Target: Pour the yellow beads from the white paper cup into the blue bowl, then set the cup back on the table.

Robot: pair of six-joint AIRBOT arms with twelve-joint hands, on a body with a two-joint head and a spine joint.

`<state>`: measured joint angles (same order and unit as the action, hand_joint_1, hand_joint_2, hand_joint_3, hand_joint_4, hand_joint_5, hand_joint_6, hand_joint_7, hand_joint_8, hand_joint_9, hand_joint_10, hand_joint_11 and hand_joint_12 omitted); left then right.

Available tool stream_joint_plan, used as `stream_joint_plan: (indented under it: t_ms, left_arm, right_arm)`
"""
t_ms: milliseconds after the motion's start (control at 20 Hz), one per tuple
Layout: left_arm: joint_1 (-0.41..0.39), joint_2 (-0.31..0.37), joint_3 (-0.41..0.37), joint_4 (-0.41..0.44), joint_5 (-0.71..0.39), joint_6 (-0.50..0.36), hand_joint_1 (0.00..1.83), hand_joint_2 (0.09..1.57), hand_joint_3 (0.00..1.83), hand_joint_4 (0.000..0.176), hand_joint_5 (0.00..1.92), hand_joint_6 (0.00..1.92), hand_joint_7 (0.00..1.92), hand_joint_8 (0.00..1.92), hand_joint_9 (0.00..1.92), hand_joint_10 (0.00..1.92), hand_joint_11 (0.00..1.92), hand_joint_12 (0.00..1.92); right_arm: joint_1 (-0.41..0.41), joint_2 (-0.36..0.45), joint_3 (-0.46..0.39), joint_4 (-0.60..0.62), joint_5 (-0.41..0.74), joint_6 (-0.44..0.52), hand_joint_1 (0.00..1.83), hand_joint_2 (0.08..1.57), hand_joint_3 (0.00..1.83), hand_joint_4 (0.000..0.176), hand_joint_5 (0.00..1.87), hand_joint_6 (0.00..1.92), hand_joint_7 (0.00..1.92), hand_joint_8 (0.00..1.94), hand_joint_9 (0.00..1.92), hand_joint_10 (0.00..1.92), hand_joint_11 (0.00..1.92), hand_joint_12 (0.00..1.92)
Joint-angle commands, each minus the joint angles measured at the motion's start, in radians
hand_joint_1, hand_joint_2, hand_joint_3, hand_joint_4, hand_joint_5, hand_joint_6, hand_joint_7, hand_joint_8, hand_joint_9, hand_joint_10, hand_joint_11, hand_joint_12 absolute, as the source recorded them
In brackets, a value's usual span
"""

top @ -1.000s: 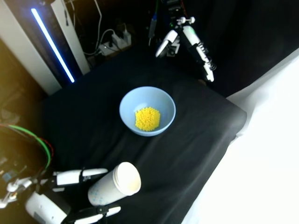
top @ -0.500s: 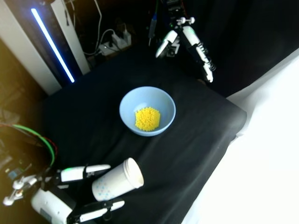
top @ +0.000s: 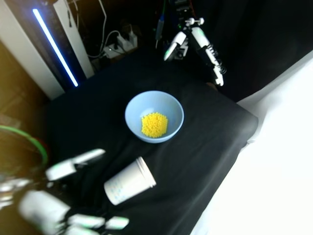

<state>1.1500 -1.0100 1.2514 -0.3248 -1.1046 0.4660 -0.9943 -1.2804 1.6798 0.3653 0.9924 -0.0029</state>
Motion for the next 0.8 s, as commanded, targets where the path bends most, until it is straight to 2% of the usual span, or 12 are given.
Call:
stream_joint_plan:
  t_ms: [0,50,100,300,350,400,450,550,600,650,700,750]
  left_arm:
    - [-0.006,0.004,0.005,-0.016,-0.135,-0.012,0.50,0.81,0.00,0.047,0.00,0.00,0.07,0.00,0.07,0.00,0.00,0.23]
    - [-0.002,0.004,0.004,-0.022,-0.142,-0.012,0.50,0.80,0.00,0.050,0.00,0.00,0.07,0.00,0.06,0.00,0.00,0.22]
    - [0.001,0.007,0.001,-0.028,-0.150,-0.012,0.46,0.81,0.00,0.037,0.00,0.00,0.07,0.00,0.07,0.00,0.00,0.26]
    - [0.009,0.027,-0.014,-0.041,-0.190,-0.012,0.37,0.82,0.00,0.122,0.00,0.00,0.07,0.00,0.07,0.00,0.00,0.32]
    - [0.012,0.035,-0.020,-0.047,-0.220,-0.012,0.35,0.84,0.01,0.117,0.00,0.00,0.06,0.00,0.06,0.00,0.00,0.33]
    - [0.015,0.044,-0.027,-0.052,-0.245,-0.012,0.34,0.85,0.01,0.101,0.00,0.00,0.05,0.00,0.06,0.00,0.00,0.28]
    - [0.017,0.053,-0.035,-0.054,-0.268,-0.012,0.35,0.86,0.01,0.116,0.00,0.00,0.08,0.01,0.08,0.01,0.00,0.22]
    - [0.022,0.088,-0.067,-0.054,-0.336,0.002,0.42,0.85,0.00,0.067,0.00,0.00,0.14,0.02,0.12,0.02,0.04,0.22]
    - [0.023,0.103,-0.080,-0.053,-0.359,0.011,0.40,0.86,0.00,0.061,0.00,0.00,0.12,0.01,0.10,0.01,0.02,0.21]
    - [0.023,0.123,-0.096,-0.050,-0.392,0.021,0.36,0.87,0.01,0.068,0.00,0.00,0.12,0.01,0.11,0.01,0.02,0.21]
    - [0.023,0.145,-0.115,-0.047,-0.425,0.039,0.35,0.89,0.01,0.065,0.00,0.00,0.13,0.01,0.12,0.01,0.02,0.21]
    - [0.023,0.159,-0.129,-0.046,-0.449,0.055,0.31,0.88,0.01,0.070,0.00,0.00,0.11,0.00,0.11,0.01,0.04,0.23]
  right_arm:
    - [0.015,0.010,-0.010,0.011,0.144,-0.002,0.72,0.55,0.00,0.176,0.07,0.00,0.00,0.00,0.00,0.00,0.00,0.00]
    - [0.015,0.026,-0.027,0.008,0.169,-0.004,0.73,0.54,0.00,0.176,0.01,0.00,0.00,0.00,0.00,0.00,0.00,0.00]
    - [0.015,0.042,-0.042,0.007,0.191,-0.004,0.75,0.54,0.00,0.176,0.00,0.00,0.00,0.00,0.00,0.00,0.00,0.00]
    - [0.015,0.102,-0.104,-0.001,0.235,-0.055,0.78,0.49,0.00,0.176,0.00,0.00,0.00,0.00,0.00,0.00,0.00,0.00]
    - [0.015,0.107,-0.121,-0.006,0.265,-0.056,0.76,0.51,0.00,0.176,0.00,0.00,0.00,0.00,0.00,0.00,0.00,0.00]
    - [0.015,0.113,-0.135,-0.008,0.285,-0.063,0.75,0.52,0.00,0.176,0.00,0.00,0.00,0.00,0.00,0.00,0.00,0.00]
    - [0.015,0.129,-0.153,-0.009,0.304,-0.078,0.71,0.52,0.00,0.176,0.00,0.00,0.00,0.00,0.00,0.00,0.00,0.00]
    - [0.015,0.164,-0.192,-0.018,0.353,-0.079,0.69,0.51,0.00,0.176,0.00,0.00,0.00,0.00,0.00,0.00,0.01,0.00]
    - [0.015,0.171,-0.201,-0.020,0.372,-0.079,0.67,0.49,0.00,0.176,0.00,0.00,0.00,0.00,0.00,0.00,0.00,0.00]
    - [0.015,0.177,-0.216,-0.020,0.400,-0.080,0.71,0.51,0.00,0.176,0.00,0.00,0.00,0.00,0.00,0.00,0.00,0.00]
    - [0.014,0.192,-0.235,-0.020,0.423,-0.088,0.73,0.51,0.00,0.176,0.00,0.00,0.00,0.00,0.00,0.00,0.00,0.00]
    - [0.014,0.208,-0.258,-0.020,0.436,-0.115,0.73,0.53,0.00,0.176,0.00,0.00,0.00,0.00,0.00,0.00,0.00,0.00]
